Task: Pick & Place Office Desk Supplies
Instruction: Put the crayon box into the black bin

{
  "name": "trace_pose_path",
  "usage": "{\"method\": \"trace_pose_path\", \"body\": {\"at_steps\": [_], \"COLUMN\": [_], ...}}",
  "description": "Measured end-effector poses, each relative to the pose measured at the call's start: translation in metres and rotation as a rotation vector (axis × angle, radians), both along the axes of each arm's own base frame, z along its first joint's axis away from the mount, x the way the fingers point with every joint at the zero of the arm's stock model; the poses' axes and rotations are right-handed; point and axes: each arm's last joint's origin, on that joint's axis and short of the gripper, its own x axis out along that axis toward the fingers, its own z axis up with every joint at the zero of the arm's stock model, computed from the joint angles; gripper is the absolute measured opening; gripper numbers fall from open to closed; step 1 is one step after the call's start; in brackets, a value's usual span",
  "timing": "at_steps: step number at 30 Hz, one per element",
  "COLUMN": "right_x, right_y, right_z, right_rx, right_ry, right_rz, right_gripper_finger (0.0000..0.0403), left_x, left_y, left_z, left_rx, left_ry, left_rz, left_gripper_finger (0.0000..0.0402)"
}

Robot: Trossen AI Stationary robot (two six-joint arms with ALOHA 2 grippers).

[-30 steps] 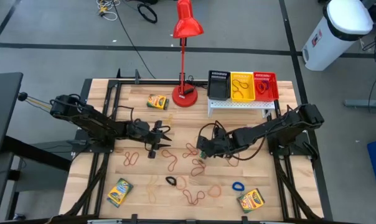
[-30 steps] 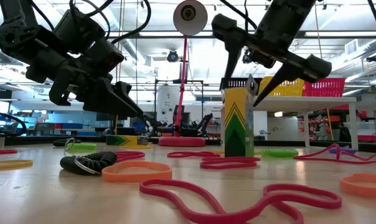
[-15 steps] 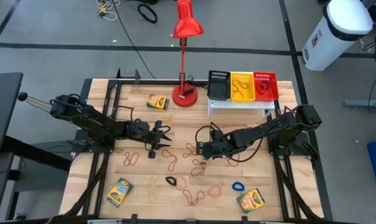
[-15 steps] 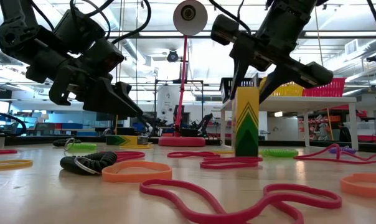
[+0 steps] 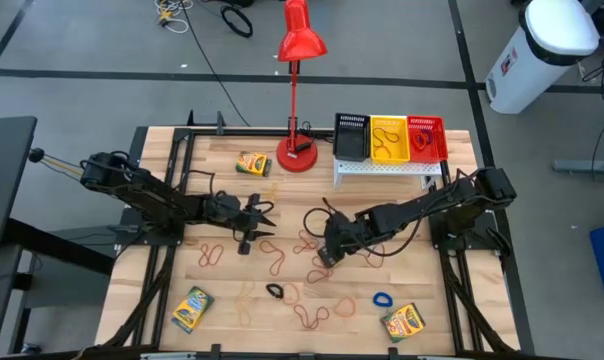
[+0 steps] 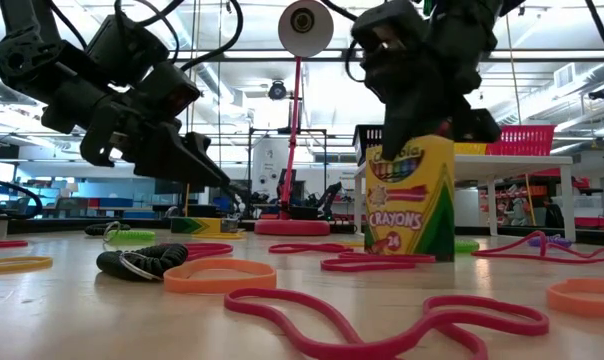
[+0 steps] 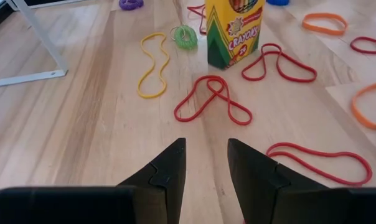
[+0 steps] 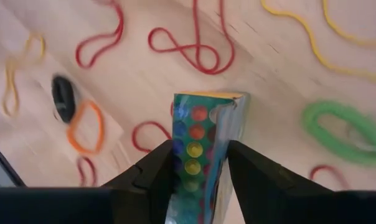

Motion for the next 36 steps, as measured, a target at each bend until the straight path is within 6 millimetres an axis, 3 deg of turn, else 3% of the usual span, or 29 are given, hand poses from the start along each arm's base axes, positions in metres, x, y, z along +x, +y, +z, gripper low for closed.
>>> {"method": "trace_pose_path", "body": {"at_steps": [4,11,14,30,33,36], "right_x": [-0.001,-0.009,-0.01,-0.001,0.004,0.008], "right_y": [0.0,0.0,0.0,0.002,0.001,-0.005], "right_z": [-0.001,-0.002,-0.002,0.004,0.024,0.061], "right_rx": [-0.029,-0.002,-0.013,-0.061,-0.105,-0.195], "right_ry": [0.005,0.077,0.091,-0.019,-0.016,-0.001], "right_rz": [0.069,0.118,0.139,0.252,0.333,0.423], "right_gripper_finger": [0.0166,0.0233,0.024,0.0092,0.0095,0.0111], "left_x": [0.0,0.001,0.001,0.001,0.001,0.001], "left_y": [0.0,0.0,0.0,0.0,0.0,0.0], "left_z": [0.001,0.002,0.002,0.002,0.002,0.002], "left_rx": [-0.031,-0.073,-0.084,-0.092,-0.091,-0.079], "left_ry": [-0.009,-0.021,-0.02,-0.016,-0.016,-0.016], "left_rz": [0.015,0.034,0.039,0.044,0.044,0.038], "left_gripper_finger": [0.0125,0.0125,0.0125,0.0125,0.0125,0.0125]}}
